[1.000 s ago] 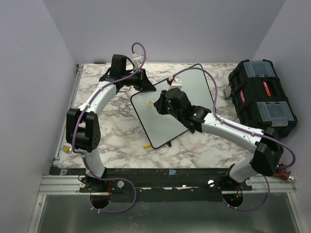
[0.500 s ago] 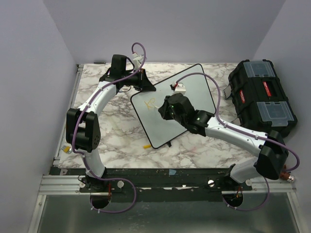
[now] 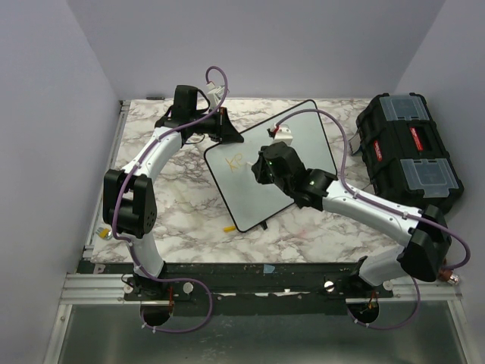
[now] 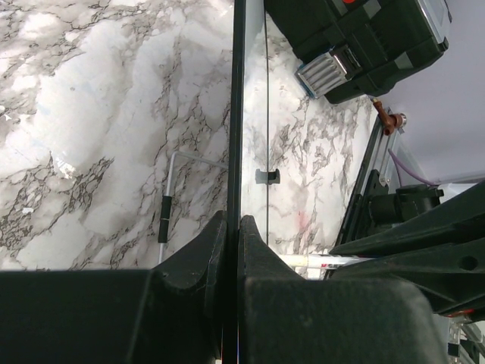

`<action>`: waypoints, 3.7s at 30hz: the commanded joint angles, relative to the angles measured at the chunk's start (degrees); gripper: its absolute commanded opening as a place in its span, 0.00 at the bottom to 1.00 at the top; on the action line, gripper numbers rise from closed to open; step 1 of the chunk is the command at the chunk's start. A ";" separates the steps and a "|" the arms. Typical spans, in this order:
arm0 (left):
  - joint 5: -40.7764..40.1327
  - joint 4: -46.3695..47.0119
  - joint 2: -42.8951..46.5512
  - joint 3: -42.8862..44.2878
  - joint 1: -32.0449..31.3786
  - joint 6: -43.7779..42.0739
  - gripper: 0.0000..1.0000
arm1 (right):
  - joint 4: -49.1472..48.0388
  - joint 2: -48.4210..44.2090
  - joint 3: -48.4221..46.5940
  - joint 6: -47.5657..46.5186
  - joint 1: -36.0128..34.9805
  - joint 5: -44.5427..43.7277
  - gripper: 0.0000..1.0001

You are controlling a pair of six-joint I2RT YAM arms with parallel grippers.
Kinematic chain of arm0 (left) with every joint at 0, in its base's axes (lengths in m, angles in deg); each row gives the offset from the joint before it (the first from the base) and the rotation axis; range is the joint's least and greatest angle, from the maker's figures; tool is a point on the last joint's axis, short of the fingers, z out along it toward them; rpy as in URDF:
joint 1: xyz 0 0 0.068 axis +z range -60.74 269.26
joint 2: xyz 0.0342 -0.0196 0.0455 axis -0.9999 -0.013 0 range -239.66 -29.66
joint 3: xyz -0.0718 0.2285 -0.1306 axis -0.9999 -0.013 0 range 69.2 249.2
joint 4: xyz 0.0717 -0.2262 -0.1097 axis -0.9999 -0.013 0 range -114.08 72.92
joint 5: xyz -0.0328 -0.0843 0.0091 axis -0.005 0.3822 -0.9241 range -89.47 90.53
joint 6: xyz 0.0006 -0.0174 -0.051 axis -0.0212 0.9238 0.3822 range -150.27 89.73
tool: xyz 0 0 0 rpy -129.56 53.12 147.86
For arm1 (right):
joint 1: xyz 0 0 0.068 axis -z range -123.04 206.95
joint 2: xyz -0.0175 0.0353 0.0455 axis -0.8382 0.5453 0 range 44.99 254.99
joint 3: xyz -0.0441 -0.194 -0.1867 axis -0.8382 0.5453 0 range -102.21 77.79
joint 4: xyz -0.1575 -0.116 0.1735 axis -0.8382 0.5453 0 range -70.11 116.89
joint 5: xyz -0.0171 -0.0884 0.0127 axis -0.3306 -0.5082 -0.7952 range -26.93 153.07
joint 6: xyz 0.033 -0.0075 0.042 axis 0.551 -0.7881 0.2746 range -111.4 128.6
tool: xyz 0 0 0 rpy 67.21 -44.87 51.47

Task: Write a sentence on the whiteboard

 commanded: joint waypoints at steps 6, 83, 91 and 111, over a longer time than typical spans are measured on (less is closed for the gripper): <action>-0.61 1.65 0.12 0.26 -0.75 -4.37 0.00 | 0.61 1.35 -6.23 -3.10 0.50 -3.83 0.01; -1.23 0.95 -0.25 0.34 -0.84 -5.16 0.00 | -0.48 6.53 -6.24 -4.08 4.55 5.51 0.01; -1.13 0.90 -0.52 0.77 -0.82 -5.12 0.00 | 0.07 6.01 -4.36 -4.08 4.45 8.29 0.01; -0.98 0.95 0.20 0.53 -0.92 -5.34 0.00 | 3.46 3.47 0.71 -2.27 4.47 5.69 0.01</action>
